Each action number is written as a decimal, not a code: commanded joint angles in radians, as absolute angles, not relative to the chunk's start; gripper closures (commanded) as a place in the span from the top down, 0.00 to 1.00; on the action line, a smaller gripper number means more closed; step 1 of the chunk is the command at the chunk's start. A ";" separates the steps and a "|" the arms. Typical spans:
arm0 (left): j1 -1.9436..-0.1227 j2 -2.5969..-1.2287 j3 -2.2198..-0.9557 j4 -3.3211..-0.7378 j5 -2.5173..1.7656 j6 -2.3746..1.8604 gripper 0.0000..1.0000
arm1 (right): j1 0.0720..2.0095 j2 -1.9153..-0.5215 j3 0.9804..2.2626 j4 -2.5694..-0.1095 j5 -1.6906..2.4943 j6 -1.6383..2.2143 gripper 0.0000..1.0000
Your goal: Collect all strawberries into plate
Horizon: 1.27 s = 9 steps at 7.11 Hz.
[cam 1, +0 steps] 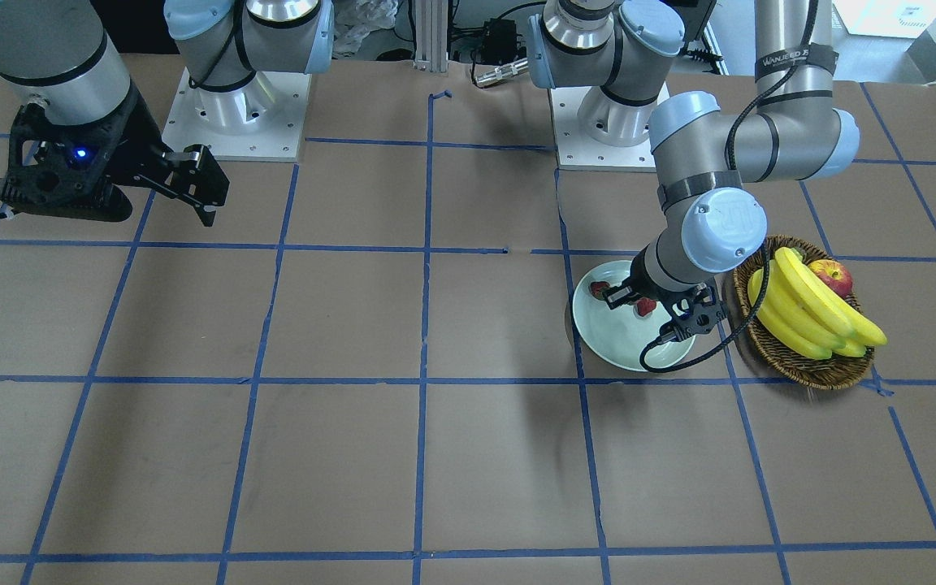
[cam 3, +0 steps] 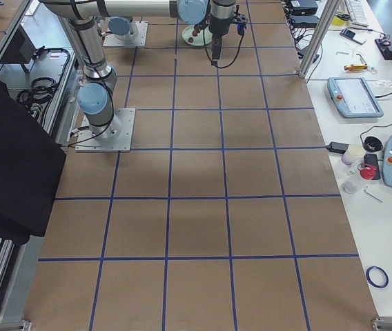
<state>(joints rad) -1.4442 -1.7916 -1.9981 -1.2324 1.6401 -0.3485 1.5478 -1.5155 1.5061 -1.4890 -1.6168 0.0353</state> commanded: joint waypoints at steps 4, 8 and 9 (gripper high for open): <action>-1.454 -1.732 -1.812 -1.312 1.663 -0.304 1.00 | 1.548 -1.516 1.506 -1.489 -1.617 0.035 1.00; -1.465 -1.675 -1.578 -1.455 1.628 -0.213 1.00 | 1.548 -1.516 1.509 -1.505 -1.617 0.035 1.00; -1.511 -1.661 -1.536 -1.459 1.587 -0.215 1.00 | 1.548 -1.516 1.509 -1.505 -1.617 0.035 1.00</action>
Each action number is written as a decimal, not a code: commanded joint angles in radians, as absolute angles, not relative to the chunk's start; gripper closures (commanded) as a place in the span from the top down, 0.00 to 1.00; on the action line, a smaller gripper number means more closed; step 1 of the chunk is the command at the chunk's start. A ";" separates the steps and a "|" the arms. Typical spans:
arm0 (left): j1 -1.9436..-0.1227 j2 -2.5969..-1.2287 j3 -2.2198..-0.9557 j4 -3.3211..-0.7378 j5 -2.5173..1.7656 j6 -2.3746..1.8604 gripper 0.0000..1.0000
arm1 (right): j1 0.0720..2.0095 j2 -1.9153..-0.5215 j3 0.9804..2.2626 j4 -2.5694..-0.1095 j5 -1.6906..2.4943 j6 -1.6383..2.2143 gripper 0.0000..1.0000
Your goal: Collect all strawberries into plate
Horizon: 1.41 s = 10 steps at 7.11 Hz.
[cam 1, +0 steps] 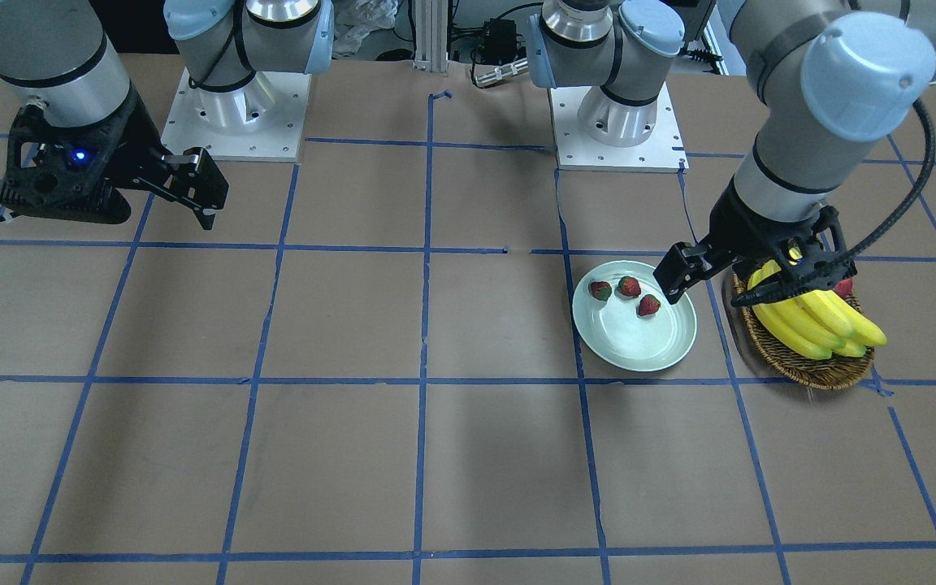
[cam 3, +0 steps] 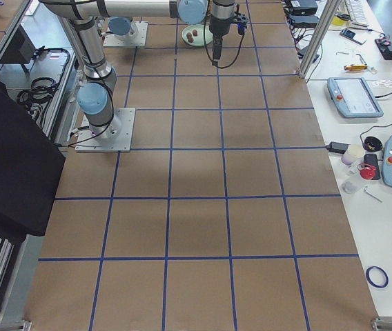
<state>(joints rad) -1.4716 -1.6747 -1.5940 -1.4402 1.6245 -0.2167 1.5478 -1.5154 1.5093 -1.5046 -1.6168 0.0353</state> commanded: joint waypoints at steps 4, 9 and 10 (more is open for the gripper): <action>-1.680 -1.629 -1.525 -1.421 1.597 -0.213 1.00 | 1.548 -1.516 1.506 -1.508 -1.614 0.037 1.00; -1.667 -1.623 -1.557 -1.367 1.611 -0.063 1.00 | 1.548 -1.517 1.494 -1.511 -1.557 0.020 1.00; -1.670 -1.620 -1.557 -1.368 1.614 -0.066 1.00 | 1.548 -1.519 1.497 -1.534 -1.563 0.015 1.00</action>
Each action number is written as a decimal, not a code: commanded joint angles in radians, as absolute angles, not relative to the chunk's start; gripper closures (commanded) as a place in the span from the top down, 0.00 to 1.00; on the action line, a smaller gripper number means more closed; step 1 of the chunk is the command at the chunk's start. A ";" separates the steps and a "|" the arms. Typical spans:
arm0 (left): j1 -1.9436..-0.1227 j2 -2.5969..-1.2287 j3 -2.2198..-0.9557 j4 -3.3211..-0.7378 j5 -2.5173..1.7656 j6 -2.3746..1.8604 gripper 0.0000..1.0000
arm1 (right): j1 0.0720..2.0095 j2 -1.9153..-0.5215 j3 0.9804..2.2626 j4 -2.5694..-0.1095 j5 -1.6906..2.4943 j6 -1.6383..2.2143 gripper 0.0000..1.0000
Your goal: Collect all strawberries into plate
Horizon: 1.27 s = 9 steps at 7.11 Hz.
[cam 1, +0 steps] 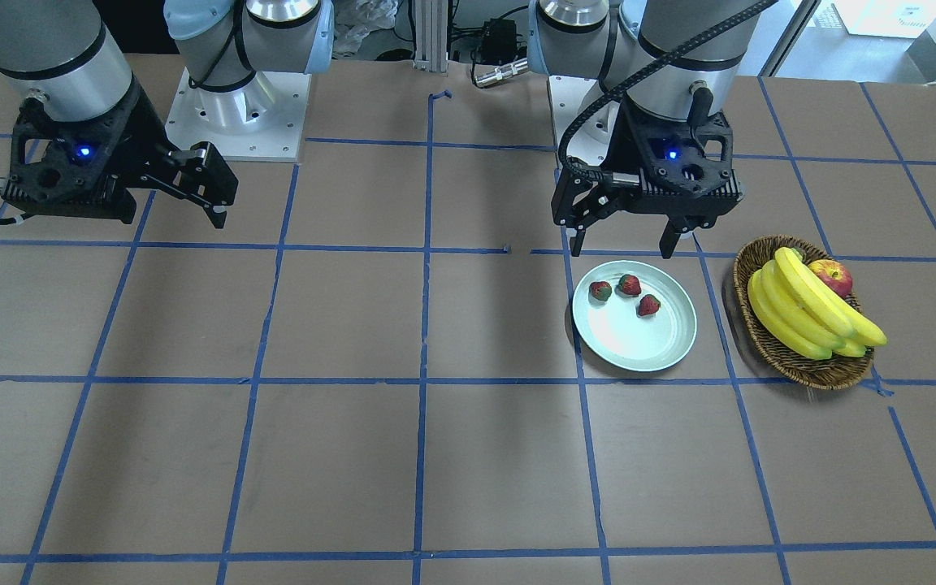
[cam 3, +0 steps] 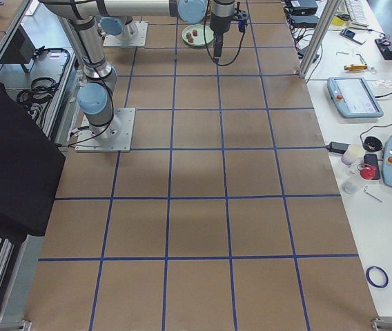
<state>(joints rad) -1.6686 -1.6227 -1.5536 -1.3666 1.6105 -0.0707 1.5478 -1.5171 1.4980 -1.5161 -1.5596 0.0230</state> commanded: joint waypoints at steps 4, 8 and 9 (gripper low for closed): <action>-1.669 -1.617 -1.557 -1.411 1.576 -0.074 1.00 | 1.549 -1.531 1.568 -1.698 -1.572 0.014 1.00; -1.672 -1.611 -1.562 -1.422 1.560 -0.074 1.00 | 1.554 -1.532 1.549 -1.675 -1.566 0.011 1.00; -1.672 -1.611 -1.562 -1.417 1.559 -0.072 1.00 | 1.552 -1.542 1.548 -1.640 -1.571 0.012 1.00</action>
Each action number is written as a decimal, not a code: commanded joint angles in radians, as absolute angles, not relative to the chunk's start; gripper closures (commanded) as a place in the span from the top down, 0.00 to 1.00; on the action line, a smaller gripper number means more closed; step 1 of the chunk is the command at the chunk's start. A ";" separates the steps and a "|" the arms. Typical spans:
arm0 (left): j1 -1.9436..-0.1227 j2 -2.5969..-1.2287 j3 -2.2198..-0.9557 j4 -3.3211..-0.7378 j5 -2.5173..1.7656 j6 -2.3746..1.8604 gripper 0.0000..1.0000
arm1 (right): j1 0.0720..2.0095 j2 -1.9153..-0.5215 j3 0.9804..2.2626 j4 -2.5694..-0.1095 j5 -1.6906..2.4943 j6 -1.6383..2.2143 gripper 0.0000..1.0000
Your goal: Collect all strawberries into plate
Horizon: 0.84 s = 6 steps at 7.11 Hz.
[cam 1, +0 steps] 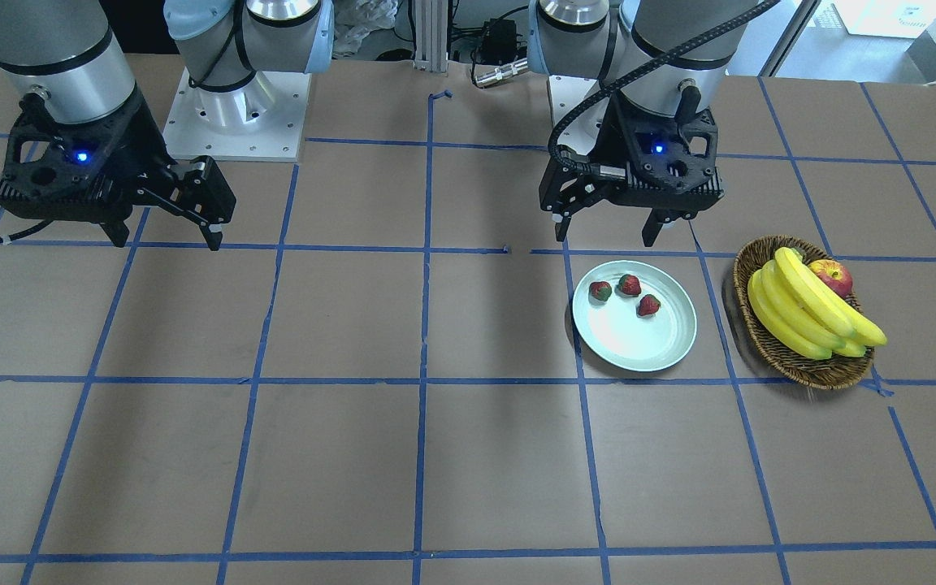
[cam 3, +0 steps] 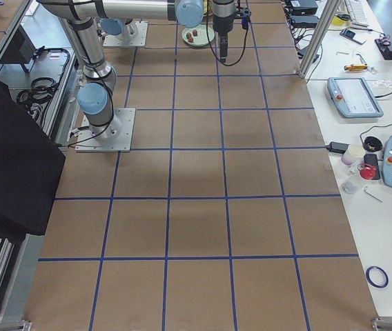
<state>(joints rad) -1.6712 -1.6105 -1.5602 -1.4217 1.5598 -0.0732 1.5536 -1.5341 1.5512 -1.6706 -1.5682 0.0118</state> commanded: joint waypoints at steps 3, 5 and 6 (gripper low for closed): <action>-1.664 -1.612 -1.562 -1.416 1.641 -0.074 1.00 | 1.554 -1.543 1.552 -1.640 -1.571 0.014 1.00; -1.664 -1.614 -1.560 -1.416 1.629 -0.071 1.00 | 1.554 -1.543 1.552 -1.640 -1.571 0.015 1.00; -1.661 -1.615 -1.560 -1.416 1.628 -0.071 1.00 | 1.554 -1.543 1.552 -1.640 -1.569 0.015 1.00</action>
<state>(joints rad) -1.6638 -1.6142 -1.5607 -1.4159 1.6285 -0.0717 1.5539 -1.5431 1.5520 -1.6399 -1.5705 0.0151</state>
